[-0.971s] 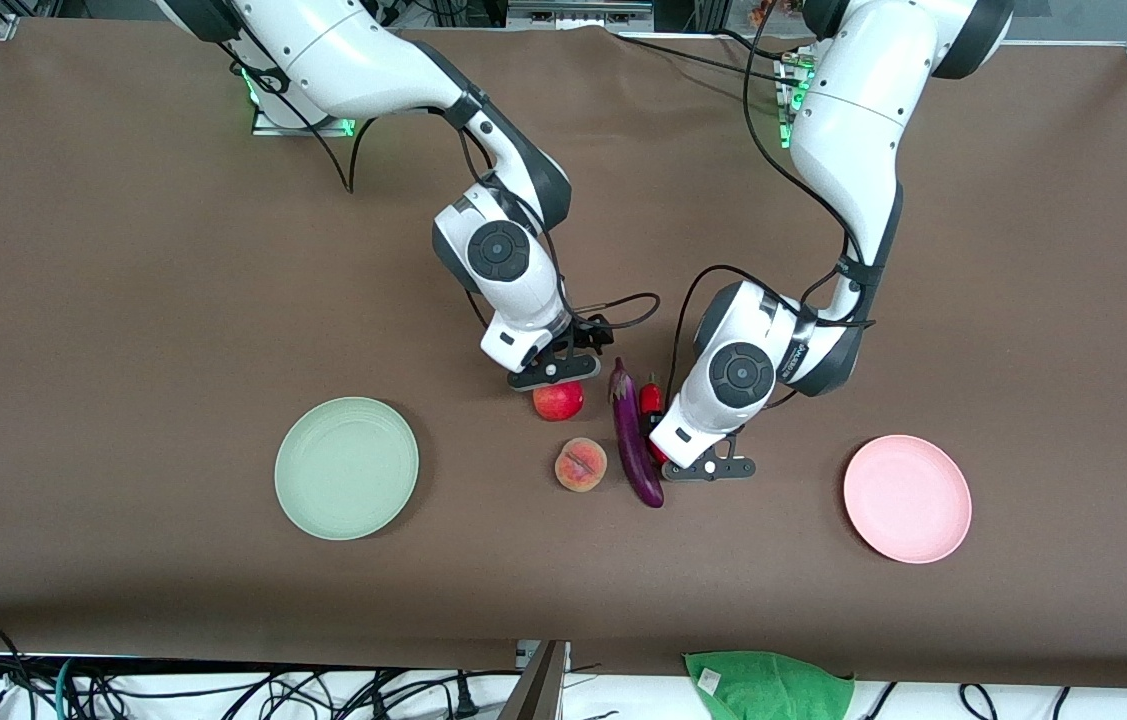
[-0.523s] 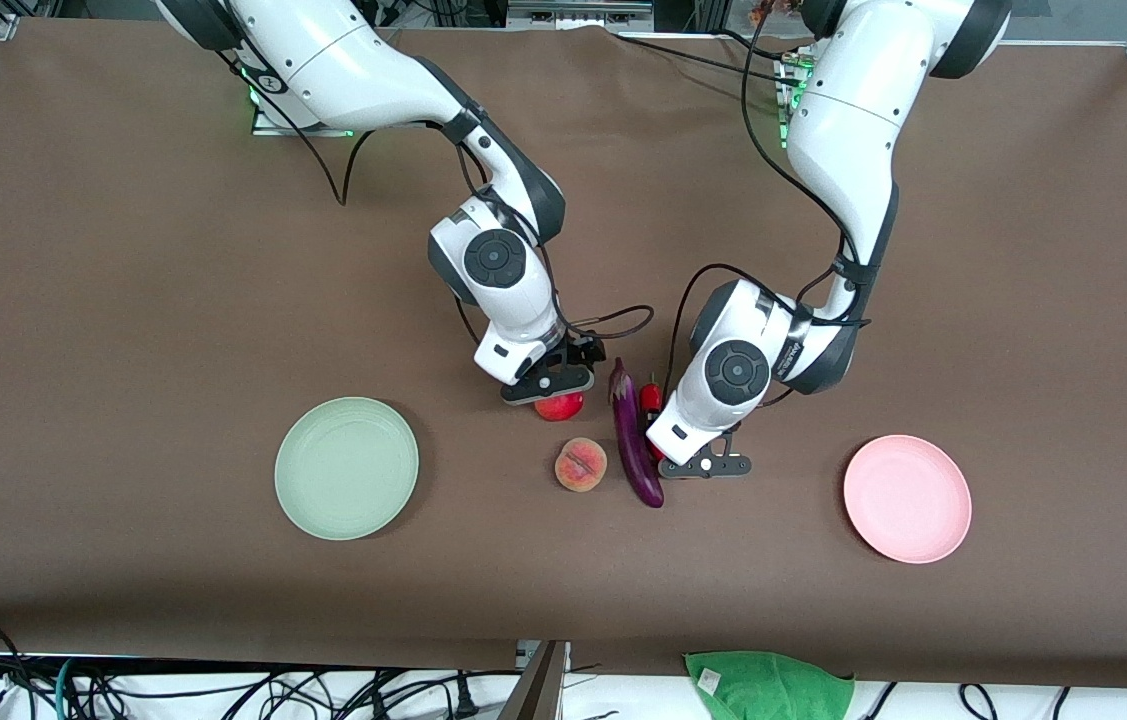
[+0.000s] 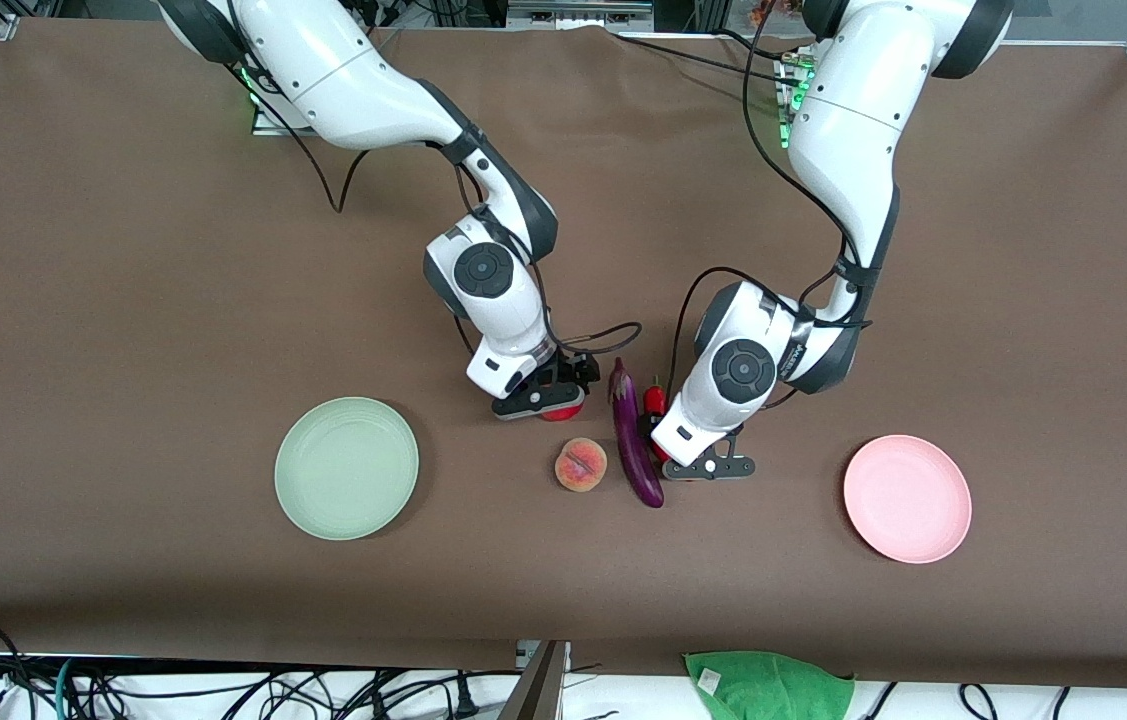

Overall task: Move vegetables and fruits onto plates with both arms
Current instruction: 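Grasp the pomegranate with the right gripper while the left gripper grasps the chili, then lower the pomegranate onto the green plate while the left gripper carries the chili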

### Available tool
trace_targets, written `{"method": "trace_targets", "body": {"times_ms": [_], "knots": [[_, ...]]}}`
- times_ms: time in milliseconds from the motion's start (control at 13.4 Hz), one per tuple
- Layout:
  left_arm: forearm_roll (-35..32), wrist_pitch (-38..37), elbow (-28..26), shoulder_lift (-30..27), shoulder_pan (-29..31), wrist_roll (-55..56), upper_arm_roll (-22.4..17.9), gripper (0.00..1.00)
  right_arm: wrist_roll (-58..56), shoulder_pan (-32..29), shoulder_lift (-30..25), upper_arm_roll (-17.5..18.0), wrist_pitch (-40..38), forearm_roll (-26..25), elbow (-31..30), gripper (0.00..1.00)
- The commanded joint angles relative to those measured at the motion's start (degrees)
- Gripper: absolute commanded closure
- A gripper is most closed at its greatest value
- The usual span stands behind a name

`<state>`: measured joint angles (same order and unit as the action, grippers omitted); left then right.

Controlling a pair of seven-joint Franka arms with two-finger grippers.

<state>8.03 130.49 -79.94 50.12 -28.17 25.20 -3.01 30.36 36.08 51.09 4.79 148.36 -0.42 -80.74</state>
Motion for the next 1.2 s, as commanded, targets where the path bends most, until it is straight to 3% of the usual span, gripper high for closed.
{"method": "trace_targets", "body": {"times_ms": [0, 75, 224, 299, 373, 523, 672, 822, 896, 1120], "knots": [[4.00, 1.00, -1.53, -0.81, -0.48, -1.91, -0.33, 0.00, -0.30, 0.39, 2.17, -0.30, 0.53, -0.81, 2.78, 0.02], [4.09, 0.91, -1.44, -0.90, -0.05, -1.91, -0.33, 0.00, -0.65, -0.04, 1.91, -0.30, 0.36, -0.63, 2.78, 0.15], [4.10, 0.56, -1.27, -1.08, 0.22, -2.17, -0.33, 0.00, -0.74, -1.10, 1.55, -0.04, -1.48, -0.19, 3.39, 0.59], [4.01, 0.56, -1.27, -1.16, 0.22, -2.17, -0.33, 0.00, -0.74, -1.62, 1.47, 0.05, -3.49, 0.16, 4.79, 0.75], [4.01, 0.56, -1.35, -1.08, -0.04, -2.00, -0.33, 0.00, -1.09, -2.67, 1.03, 0.13, -6.82, 0.07, 5.93, 0.81], [4.01, 0.91, -1.88, -0.55, -0.48, -2.08, -0.42, 0.03, -5.64, -5.57, 0.41, 0.57, -12.36, 0.25, 6.82, 0.81], [4.01, 0.82, -2.06, -0.37, -0.13, -2.52, -0.33, 0.57, -14.40, -9.96, -1.08, 1.89, -17.29, 0.07, 7.09, 0.81], [4.01, 0.82, -2.50, -0.46, -0.04, -2.26, -0.33, 0.80, -22.94, -13.74, -1.52, 1.81, -19.15, -0.02, 7.00, 0.81], [4.01, 0.74, -2.50, -0.46, 0.13, -2.26, -0.33, 1.00, -25.24, -14.72, -1.87, 1.81, -22.03, -0.45, 7.08, 0.81], [4.01, -0.22, -1.89, -0.98, 1.27, -2.43, -0.33, 1.00, -35.51, -17.08, -2.23, -0.21, -28.64, -0.63, 9.80, 0.81]]}}
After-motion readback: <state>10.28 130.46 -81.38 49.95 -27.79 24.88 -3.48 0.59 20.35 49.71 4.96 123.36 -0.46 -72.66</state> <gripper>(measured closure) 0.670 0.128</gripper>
